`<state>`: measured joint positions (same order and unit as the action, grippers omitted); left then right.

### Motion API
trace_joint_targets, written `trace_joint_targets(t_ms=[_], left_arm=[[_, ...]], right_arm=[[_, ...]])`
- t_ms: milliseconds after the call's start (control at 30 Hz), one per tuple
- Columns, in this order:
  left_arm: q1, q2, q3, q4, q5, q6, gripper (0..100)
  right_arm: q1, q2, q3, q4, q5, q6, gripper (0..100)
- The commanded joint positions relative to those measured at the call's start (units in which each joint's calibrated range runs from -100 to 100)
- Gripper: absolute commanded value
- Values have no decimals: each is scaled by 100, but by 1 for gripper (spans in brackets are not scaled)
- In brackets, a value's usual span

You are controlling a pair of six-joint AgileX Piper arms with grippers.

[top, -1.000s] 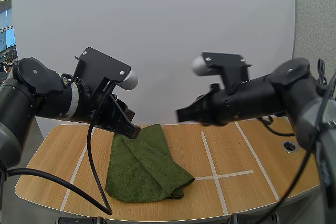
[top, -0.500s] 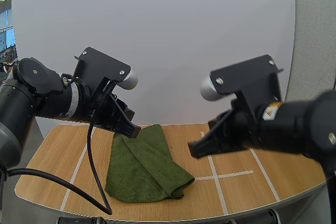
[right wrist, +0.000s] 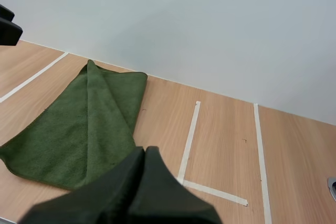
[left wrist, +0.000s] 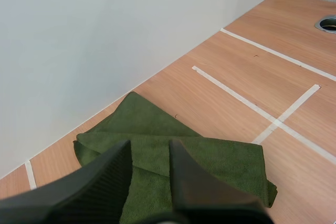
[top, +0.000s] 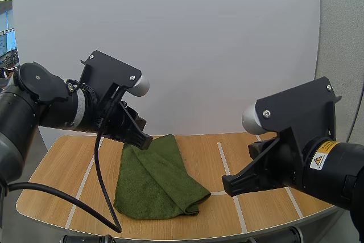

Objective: Fold the towel

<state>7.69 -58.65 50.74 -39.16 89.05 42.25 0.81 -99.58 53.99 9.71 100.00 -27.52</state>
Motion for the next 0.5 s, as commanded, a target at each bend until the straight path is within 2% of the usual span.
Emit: trace_joint_targets(t_ms=[0,100,267,467], left_arm=[[5,19,126,-52,-39,34,41],[5,19,317,-79,-65,84,41],[5,91,473,-402,-82,1012,41],[-2,535,473,-447,508,1366,41]], right_arm=[[54,-42,16,-76,0,265,0],[54,-42,16,-158,0,274,0],[54,-42,16,-233,0,274,0],[54,-42,16,-233,0,274,0]])
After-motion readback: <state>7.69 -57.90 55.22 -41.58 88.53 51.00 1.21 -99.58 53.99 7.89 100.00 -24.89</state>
